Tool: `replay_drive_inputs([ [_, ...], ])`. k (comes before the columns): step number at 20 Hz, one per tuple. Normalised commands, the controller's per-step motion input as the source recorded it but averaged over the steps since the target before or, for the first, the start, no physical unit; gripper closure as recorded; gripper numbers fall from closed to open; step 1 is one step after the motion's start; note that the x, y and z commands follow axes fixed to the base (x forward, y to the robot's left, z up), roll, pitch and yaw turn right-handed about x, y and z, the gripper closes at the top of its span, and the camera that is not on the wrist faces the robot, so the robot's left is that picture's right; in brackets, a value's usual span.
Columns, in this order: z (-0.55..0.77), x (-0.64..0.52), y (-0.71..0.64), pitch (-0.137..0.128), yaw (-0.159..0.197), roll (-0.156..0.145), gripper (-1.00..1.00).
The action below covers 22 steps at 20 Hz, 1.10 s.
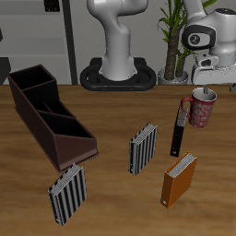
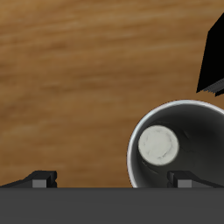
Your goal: Place the red mug into the right desk caddy's right compartment
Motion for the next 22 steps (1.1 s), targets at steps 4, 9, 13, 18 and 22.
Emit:
replay_drive_inputs([
  [4, -0.17, 0.15, 0.06, 0.041, 0.021, 0.009, -1.0],
  [9, -0.2, 0.12, 0.04, 0.036, 0.026, 0.011, -1.0],
  [13, -0.15, 0.13, -0.07, 0.025, 0.01, -0.009, -1.0],
  [18, -0.2, 0.02, -0.03, 0.05, -0.022, 0.06, 1.0],
  [22, 0.01, 0.0, -0.02, -0.002, -0.013, 0.012, 1.0],
])
